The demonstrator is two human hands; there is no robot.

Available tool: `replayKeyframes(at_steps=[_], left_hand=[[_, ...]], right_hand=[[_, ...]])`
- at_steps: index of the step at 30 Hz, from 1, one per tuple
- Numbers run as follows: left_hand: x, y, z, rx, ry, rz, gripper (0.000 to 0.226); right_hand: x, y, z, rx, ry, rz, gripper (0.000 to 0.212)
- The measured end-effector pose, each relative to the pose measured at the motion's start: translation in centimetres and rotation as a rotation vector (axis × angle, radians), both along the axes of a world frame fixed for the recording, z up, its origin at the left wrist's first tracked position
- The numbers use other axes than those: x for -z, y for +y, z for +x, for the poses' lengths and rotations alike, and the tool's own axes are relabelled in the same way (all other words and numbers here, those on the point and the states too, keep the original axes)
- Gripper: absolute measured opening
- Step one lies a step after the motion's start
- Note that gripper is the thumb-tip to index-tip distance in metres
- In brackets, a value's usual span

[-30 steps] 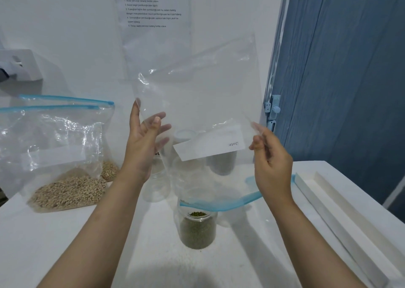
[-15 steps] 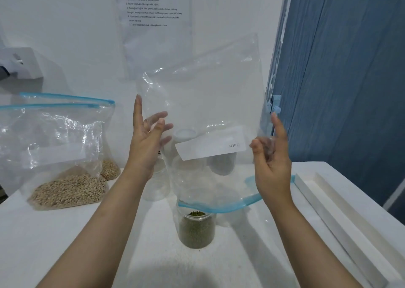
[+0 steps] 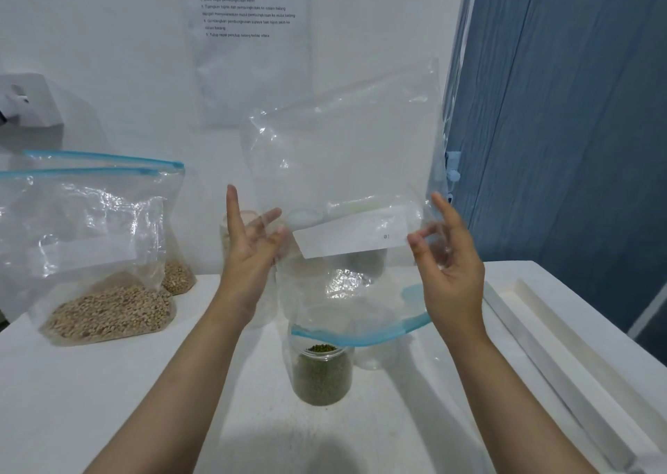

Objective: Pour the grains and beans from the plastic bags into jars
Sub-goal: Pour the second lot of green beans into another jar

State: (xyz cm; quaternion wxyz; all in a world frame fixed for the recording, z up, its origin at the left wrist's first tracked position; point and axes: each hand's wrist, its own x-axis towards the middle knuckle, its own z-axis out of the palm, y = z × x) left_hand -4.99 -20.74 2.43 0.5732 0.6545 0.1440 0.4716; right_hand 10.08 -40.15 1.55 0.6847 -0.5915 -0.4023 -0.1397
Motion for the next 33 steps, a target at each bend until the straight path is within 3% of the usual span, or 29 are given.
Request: replayKeyframes(at_steps=[7, 14, 19, 23, 33], left_hand=[[3.4, -0.7, -0.1, 0.040, 0.071, -0.053, 0.085], [3.1, -1.1, -0.4, 0.060, 0.068, 0.028, 0.089], [5.4, -0.9, -2.0, 0.140, 0.331, 0.228, 0.097], [6.8, -0.4, -3.0, 0.193, 0.512, 0.375, 0.087], [7.4, 0.3, -2.2, 0.078, 0.452, 0.641, 0.079]], right_hand=[[-0.5, -0.4, -0.3, 0.028, -0.017, 0.024, 0.045], [-0.3, -1.0, -0.4, 0.006, -0.044, 0.055, 0.045], [0.3, -1.3, -0.7, -0.002, -0.045, 0.057, 0.045], [0.5, -1.5, -0.7, 0.002, -0.040, 0.053, 0.045], [0.2, -1.2, -0.5, 0.008, -0.138, 0.043, 0.047]])
